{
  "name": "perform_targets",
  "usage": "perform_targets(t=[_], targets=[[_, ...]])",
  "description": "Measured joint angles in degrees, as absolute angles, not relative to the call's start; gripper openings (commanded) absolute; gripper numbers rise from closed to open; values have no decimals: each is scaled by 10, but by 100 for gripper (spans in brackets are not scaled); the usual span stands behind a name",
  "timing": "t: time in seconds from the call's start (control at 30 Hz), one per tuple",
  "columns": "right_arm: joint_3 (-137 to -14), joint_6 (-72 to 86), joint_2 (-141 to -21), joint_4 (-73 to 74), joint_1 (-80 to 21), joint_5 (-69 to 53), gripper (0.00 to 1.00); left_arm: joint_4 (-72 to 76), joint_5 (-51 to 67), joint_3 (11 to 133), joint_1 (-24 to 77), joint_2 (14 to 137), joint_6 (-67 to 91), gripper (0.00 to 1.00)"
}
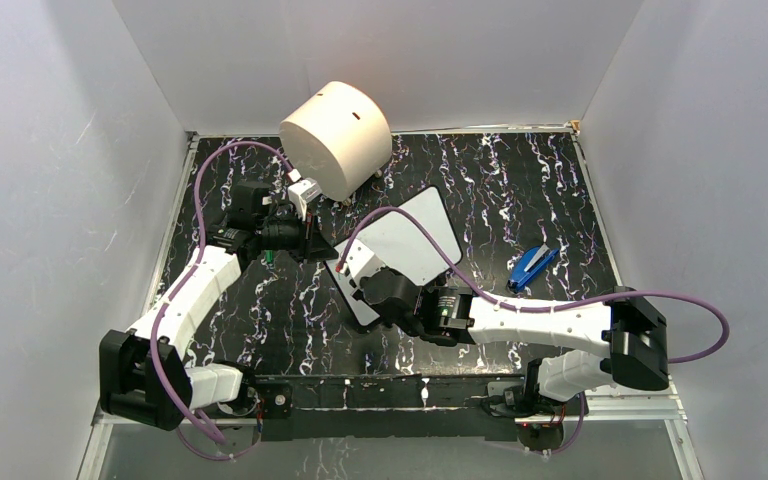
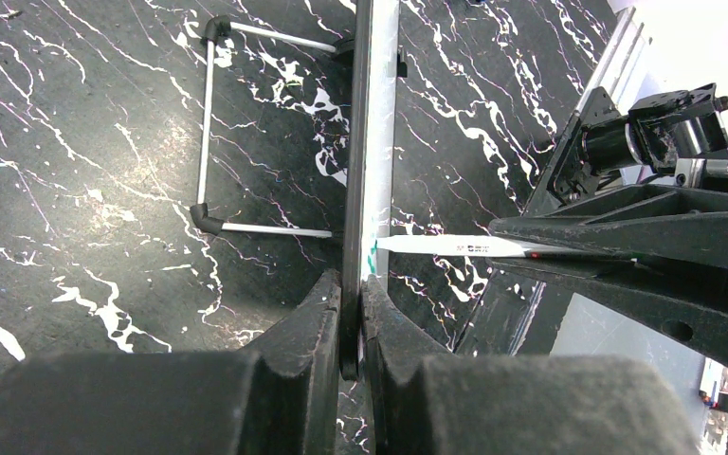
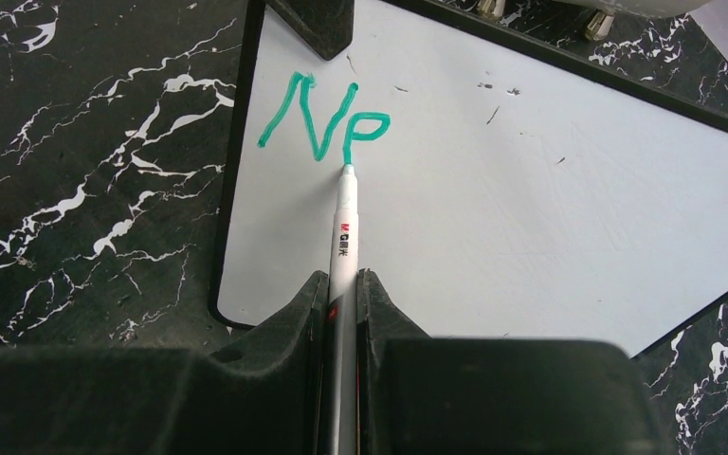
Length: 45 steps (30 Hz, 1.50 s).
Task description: Write a sentence on the whiteboard
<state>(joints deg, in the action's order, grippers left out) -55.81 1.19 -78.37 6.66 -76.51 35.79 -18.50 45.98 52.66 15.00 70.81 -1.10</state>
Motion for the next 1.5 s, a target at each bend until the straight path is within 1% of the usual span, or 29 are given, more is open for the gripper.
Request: perform_targets(t=[0.57,0.9,1.5], targets=[[-538,7,-771,40,-760,389,0,-187,468,531,148,716,-11,0],[-535,-9,-749,35,-754,374,0,-189,469,531,148,716,-11,0],[-541,-33,-755,30,-748,368,0,-191,469,532,148,716,-11,0]])
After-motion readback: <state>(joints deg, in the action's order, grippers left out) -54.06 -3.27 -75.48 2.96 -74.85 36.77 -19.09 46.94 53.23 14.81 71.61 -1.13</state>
